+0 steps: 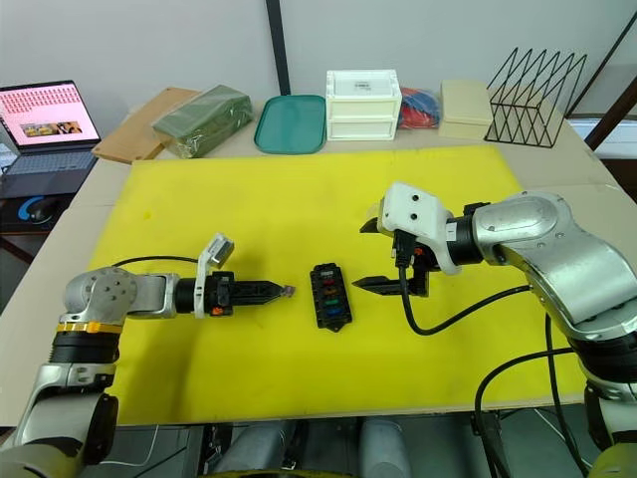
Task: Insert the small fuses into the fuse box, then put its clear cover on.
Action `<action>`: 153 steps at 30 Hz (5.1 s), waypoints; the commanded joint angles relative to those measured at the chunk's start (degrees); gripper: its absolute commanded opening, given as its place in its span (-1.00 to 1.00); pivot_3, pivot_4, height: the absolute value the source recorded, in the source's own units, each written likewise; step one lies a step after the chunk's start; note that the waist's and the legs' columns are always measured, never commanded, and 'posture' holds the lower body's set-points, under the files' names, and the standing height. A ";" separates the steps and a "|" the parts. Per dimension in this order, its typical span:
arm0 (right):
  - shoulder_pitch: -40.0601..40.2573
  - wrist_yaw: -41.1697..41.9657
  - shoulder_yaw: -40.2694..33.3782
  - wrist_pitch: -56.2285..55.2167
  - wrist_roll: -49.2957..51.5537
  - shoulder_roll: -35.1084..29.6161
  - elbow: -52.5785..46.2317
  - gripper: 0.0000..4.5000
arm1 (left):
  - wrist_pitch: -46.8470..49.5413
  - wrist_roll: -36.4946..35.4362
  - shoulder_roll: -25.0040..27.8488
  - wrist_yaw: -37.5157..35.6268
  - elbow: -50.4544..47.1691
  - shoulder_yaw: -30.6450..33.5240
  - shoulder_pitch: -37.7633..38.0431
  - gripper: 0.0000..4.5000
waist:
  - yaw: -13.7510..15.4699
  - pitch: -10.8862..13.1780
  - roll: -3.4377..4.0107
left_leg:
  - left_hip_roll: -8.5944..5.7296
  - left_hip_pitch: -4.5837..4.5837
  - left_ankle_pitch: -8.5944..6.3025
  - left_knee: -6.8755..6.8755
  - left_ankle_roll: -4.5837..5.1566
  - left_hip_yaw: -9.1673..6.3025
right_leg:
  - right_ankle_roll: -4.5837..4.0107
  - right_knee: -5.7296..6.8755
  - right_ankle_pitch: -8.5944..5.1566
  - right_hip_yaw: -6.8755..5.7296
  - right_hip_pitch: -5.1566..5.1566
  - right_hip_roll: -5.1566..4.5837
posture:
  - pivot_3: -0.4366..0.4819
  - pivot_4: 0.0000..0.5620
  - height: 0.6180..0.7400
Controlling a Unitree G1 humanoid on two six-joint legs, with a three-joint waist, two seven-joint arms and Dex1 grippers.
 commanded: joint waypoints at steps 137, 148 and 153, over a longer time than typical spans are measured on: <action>-25.11 -24.90 -10.02 42.78 42.97 17.71 14.27 -0.98 | -32.12 -3.82 3.78 -13.05 -28.36 -0.40 1.11 -1.00 | 0.35 -0.26 0.21 | 0.01 0.10 -0.01 -0.09 0.03 0.00 | 0.03 -0.14 0.04 0.03 0.12 0.01 | -0.05 -0.47 1.00; -25.09 -23.05 -7.04 40.71 40.14 15.51 12.13 -0.98 | -30.21 -1.33 6.89 -12.55 -27.00 -2.69 0.63 -1.00 | 0.33 -0.26 0.21 | 0.01 0.10 -0.01 -0.09 0.03 0.00 | 0.03 -0.14 0.04 0.03 0.12 0.01 | -0.05 -0.47 1.00; -23.10 -13.31 4.73 26.00 26.10 8.32 8.73 -1.00 | -35.22 6.74 10.43 -14.76 -24.40 -6.85 0.48 -0.26 | 0.35 -0.25 0.20 | 0.00 0.07 -0.01 -0.10 0.03 0.00 | 0.03 -0.15 0.04 0.03 0.08 0.02 | -0.05 -0.47 1.00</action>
